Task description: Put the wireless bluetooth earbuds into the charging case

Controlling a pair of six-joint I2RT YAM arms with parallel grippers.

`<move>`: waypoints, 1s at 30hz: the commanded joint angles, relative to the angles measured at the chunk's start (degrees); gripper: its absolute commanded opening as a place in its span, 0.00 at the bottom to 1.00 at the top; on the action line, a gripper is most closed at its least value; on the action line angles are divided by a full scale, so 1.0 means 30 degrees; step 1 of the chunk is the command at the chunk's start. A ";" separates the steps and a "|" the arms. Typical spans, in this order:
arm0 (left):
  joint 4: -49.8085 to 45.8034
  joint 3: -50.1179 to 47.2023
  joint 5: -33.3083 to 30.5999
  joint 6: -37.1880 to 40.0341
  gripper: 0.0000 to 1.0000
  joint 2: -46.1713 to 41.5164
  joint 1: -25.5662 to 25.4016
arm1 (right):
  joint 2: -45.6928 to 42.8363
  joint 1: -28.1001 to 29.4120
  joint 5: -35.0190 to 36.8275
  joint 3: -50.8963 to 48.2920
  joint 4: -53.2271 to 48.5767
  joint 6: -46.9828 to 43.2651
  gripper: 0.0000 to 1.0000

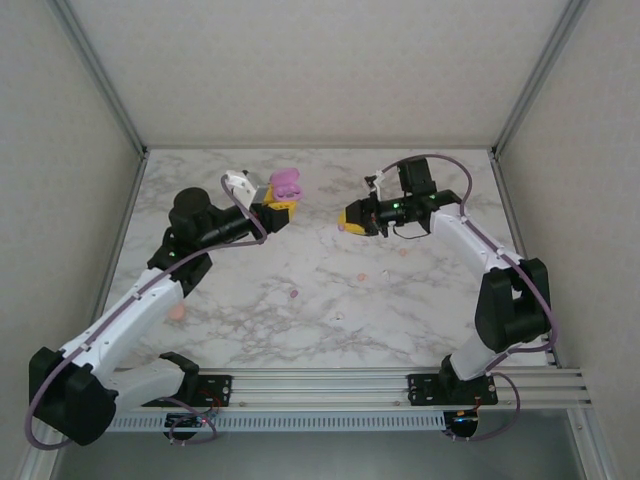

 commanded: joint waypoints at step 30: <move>0.0992 0.2286 0.3444 0.1467 0.28 0.3131 -0.1657 | -0.3710 0.1566 0.0452 0.3750 0.2379 0.1302 0.20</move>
